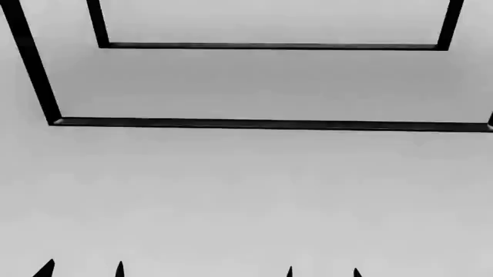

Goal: Pick up the book and place it in the back compartment of the caddy.

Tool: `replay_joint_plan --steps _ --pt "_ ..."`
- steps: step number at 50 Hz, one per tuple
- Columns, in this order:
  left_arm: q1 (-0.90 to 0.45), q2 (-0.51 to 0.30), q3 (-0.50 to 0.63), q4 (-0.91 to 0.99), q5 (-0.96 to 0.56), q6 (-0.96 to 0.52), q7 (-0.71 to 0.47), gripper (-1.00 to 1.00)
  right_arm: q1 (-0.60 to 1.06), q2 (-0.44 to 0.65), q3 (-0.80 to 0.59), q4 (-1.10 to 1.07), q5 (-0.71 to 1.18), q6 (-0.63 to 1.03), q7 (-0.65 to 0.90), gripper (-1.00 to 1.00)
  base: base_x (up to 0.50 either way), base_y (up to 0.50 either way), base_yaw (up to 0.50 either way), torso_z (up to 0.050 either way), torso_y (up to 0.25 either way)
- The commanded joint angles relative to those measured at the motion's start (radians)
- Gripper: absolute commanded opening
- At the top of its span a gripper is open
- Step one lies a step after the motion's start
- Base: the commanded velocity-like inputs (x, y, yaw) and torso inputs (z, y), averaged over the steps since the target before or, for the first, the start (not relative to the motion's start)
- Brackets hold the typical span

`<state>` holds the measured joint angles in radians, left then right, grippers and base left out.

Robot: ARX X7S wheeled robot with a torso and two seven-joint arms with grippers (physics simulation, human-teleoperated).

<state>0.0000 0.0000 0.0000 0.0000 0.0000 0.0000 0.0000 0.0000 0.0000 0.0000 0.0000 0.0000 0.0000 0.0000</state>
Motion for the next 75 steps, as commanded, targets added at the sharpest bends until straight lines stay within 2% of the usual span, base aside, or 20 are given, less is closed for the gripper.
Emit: replay_joint_plan --steps 1,11,14,18,23,24,27,31,32,33,43,50,57,68,75 --pt "0.000 -0.010 0.011 0.000 -0.010 0.000 -0.011 1.00 0.000 0.009 0.000 0.000 0.009 0.000 0.013 1.00 0.00 0.00 0.00 0.000 0.000" --pt "0.001 -0.043 0.049 0.003 -0.038 -0.002 -0.043 1.00 -0.002 0.038 -0.040 -0.005 0.076 0.007 0.037 1.00 0.00 0.00 0.00 0.000 0.000" --pt "0.006 -0.049 0.056 0.021 -0.044 -0.015 -0.051 1.00 -0.036 0.040 -0.059 -0.153 0.077 0.114 0.064 1.00 0.00 0.00 0.00 0.000 0.000" --pt "0.008 -0.059 0.069 0.022 -0.029 -0.015 -0.070 1.00 -0.040 0.049 -0.065 -0.157 0.095 0.120 0.072 1.00 0.00 0.00 0.00 0.000 0.000" --pt "-0.002 -0.063 0.077 -0.013 -0.038 0.021 -0.080 1.00 -0.030 0.059 -0.069 -0.133 0.109 0.108 0.079 1.00 0.00 0.00 0.00 0.000 0.000" --pt "0.008 -0.056 0.058 -0.023 -0.035 0.096 -0.111 1.00 -0.029 0.060 -0.070 -0.130 0.111 0.106 0.081 1.00 0.00 0.00 0.00 0.000 0.000" --pt "-0.002 -0.069 0.066 -0.027 -0.067 0.064 -0.085 1.00 -0.027 0.064 -0.076 -0.129 0.113 0.105 0.087 1.00 0.00 0.00 0.00 0.000 0.000" --pt "-0.009 -0.079 0.089 -0.037 -0.025 0.068 -0.107 1.00 -0.024 0.069 -0.084 -0.134 0.116 0.109 0.097 1.00 0.00 0.00 0.00 0.000 0.000" --pt "0.007 -0.077 0.081 -0.026 -0.046 0.144 -0.102 1.00 -0.020 0.071 -0.084 -0.135 0.118 0.112 0.099 1.00 0.00 0.00 0.00 0.000 0.000" --pt "0.006 -0.082 0.084 0.006 -0.042 0.073 -0.107 1.00 -0.018 0.072 -0.083 -0.149 0.123 0.122 0.102 1.00 0.00 0.00 0.00 0.045 0.000" --pt "-0.045 -0.120 0.100 0.219 -0.054 -0.144 -0.106 1.00 -0.005 0.120 -0.072 -0.400 0.161 0.292 0.130 1.00 0.00 0.00 0.00 0.050 0.000" --pt "-0.107 -0.130 0.090 0.300 -0.079 -0.264 -0.115 1.00 0.068 0.153 -0.053 -0.581 0.199 0.448 0.153 1.00 0.00 0.00 0.00 0.050 0.000" --pt "-0.171 -0.146 0.078 0.361 -0.103 -0.360 -0.119 1.00 0.151 0.175 -0.030 -0.666 0.226 0.566 0.177 1.00 0.00 0.00 0.00 0.050 0.000" --pt "-0.275 -0.166 0.067 0.325 -0.093 -0.386 -0.140 1.00 0.234 0.219 0.037 -0.760 0.267 0.693 0.202 1.00 0.00 0.00 0.00 0.050 0.000" --pt "-0.292 -0.173 0.079 0.346 -0.086 -0.423 -0.150 1.00 0.219 0.226 0.059 -0.775 0.272 0.683 0.210 1.00 0.00 0.00 0.00 0.035 0.000"
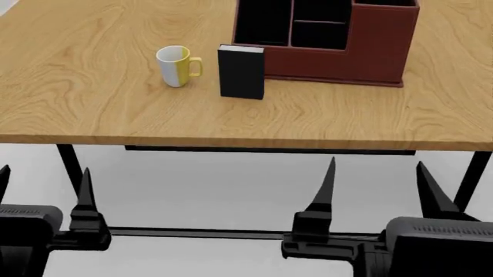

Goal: Pick up the book and place it in the back compartment of the caddy.

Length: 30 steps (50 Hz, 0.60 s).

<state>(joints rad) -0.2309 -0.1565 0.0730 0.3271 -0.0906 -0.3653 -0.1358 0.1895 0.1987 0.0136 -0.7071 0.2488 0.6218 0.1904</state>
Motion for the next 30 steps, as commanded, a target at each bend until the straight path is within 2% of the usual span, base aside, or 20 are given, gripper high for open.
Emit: replay_joint_plan --steps 1,8,16,30 --pt "-0.062 -0.020 0.008 0.021 0.006 -0.052 -0.012 1.00 0.027 0.028 0.044 -0.066 0.021 0.058 0.020 1.00 0.00 0.00 0.00 0.000 0.000" --pt "-0.077 -0.031 0.014 0.068 0.023 -0.105 -0.033 1.00 0.031 0.032 0.031 -0.062 0.018 0.060 0.025 1.00 0.39 0.00 0.00 0.000 0.000" --pt "-0.053 -0.054 0.027 0.091 0.029 -0.040 -0.022 1.00 0.022 0.038 0.062 -0.096 0.036 0.070 0.035 1.00 0.50 -0.01 0.00 0.000 0.000" --pt "-0.051 -0.062 0.043 0.089 0.037 -0.045 -0.034 1.00 0.025 0.055 0.072 -0.130 0.036 0.099 0.059 1.00 0.50 -0.14 0.00 0.000 0.000"
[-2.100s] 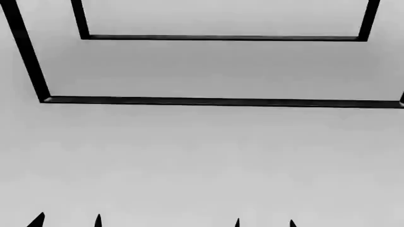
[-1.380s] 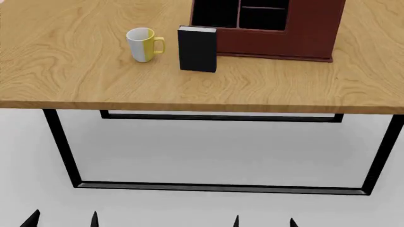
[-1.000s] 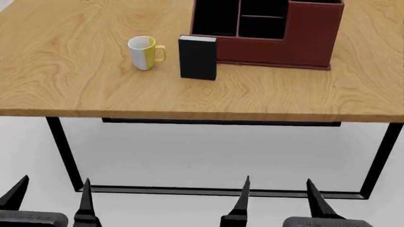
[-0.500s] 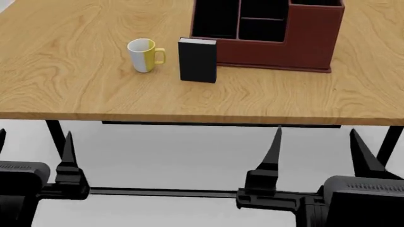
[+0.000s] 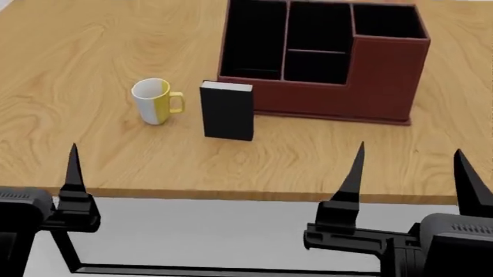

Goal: Pick up the book and place it in the back compartment of the caddy.

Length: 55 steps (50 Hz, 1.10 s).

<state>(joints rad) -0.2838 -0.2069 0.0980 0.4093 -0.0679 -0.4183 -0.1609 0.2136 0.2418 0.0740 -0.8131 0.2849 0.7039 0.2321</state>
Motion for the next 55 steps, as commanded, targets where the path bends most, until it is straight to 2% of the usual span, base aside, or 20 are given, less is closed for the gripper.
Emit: replay_joint_plan --steps 1,13,14,20,38,55 --pt "0.002 -0.012 0.018 0.009 0.014 0.003 -0.009 1.00 0.001 0.013 0.010 -0.024 0.000 0.017 0.018 1.00 0.50 -0.25 0.00 0.000 0.000" --pt "0.002 -0.019 0.028 0.009 0.020 0.001 -0.019 1.00 0.008 0.023 -0.008 -0.023 -0.002 0.023 0.024 1.00 0.50 -0.25 0.00 0.000 0.001" --pt "-0.017 -0.029 0.025 0.034 0.002 -0.038 -0.001 1.00 0.014 0.052 0.042 -0.129 0.020 0.107 0.040 1.00 0.50 -0.22 0.00 0.000 0.010" --pt "-0.028 -0.036 -0.013 0.054 -0.033 -0.042 0.005 1.00 0.020 0.071 0.088 -0.188 0.055 0.159 0.049 1.00 0.50 -0.22 0.00 0.000 0.000" --pt "-0.006 -0.061 -0.030 0.057 -0.046 -0.012 0.005 1.00 0.013 0.116 0.099 -0.221 0.101 0.150 0.077 1.00 0.50 -0.17 0.00 0.000 0.002" --pt "0.007 -0.079 -0.037 0.076 -0.060 -0.013 0.007 1.00 0.005 0.164 0.073 -0.223 0.134 0.128 0.131 1.00 0.50 -0.02 0.00 0.000 0.001"
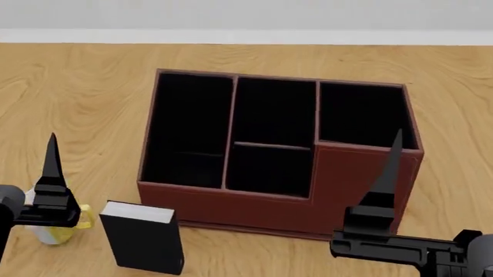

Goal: Pick up the book and place it in the back compartment of the caddy.

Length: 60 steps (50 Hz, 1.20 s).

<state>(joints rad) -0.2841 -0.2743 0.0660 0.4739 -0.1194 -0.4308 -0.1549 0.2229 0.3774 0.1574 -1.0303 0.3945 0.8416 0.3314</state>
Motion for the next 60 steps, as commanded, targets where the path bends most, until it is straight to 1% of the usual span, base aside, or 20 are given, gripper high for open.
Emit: replay_joint_plan --steps 1,22,23,24,27,31,33,42,54,60 --pt "0.007 -0.012 -0.005 0.010 -0.009 0.001 0.001 1.00 -0.004 0.031 -0.011 -0.005 0.027 -0.012 0.034 1.00 0.50 0.00 0.00 0.000 0.000" --pt "0.008 -0.023 0.009 0.004 -0.006 0.005 -0.006 1.00 0.005 0.048 -0.017 0.010 0.081 -0.018 0.094 1.00 0.49 0.00 0.00 0.000 0.001" --pt "0.008 -0.023 0.010 0.003 -0.006 0.006 -0.005 1.00 0.001 0.049 -0.019 0.010 0.075 -0.030 0.096 1.00 0.00 0.00 0.00 0.000 0.000" --pt "0.009 -0.024 0.011 0.003 -0.005 0.008 -0.006 1.00 0.016 0.059 -0.037 0.008 0.057 0.013 0.126 1.00 -0.05 0.00 0.00 0.000 0.011" --pt "0.009 -0.025 0.012 0.000 -0.004 0.009 -0.007 1.00 0.024 0.082 -0.090 0.009 -0.008 0.021 0.170 1.00 0.01 0.00 0.00 0.000 0.000" --pt "0.009 -0.027 0.013 0.001 -0.004 0.008 -0.009 1.00 0.016 0.079 -0.076 0.012 0.014 0.012 0.167 1.00 0.00 0.00 0.00 0.000 0.000" --pt "0.009 -0.028 0.012 0.004 -0.005 0.006 -0.011 1.00 0.010 0.074 -0.068 0.012 0.024 -0.009 0.162 1.00 -0.05 0.00 -0.49 0.000 0.000" --pt "0.011 -0.030 0.016 0.003 -0.006 0.010 -0.014 1.00 0.004 0.087 -0.055 -0.001 0.048 -0.009 0.178 1.00 -0.05 0.00 -0.50 0.000 0.000" --pt "0.010 -0.035 0.022 0.004 -0.006 0.008 -0.019 1.00 0.010 0.117 -0.079 -0.004 0.065 -0.008 0.212 1.00 -0.05 0.01 -0.50 0.000 0.000" --pt "0.010 -0.036 0.023 0.003 -0.008 0.009 -0.021 1.00 0.011 0.122 -0.081 0.006 0.088 -0.021 0.210 1.00 0.00 0.00 0.00 0.000 0.000"
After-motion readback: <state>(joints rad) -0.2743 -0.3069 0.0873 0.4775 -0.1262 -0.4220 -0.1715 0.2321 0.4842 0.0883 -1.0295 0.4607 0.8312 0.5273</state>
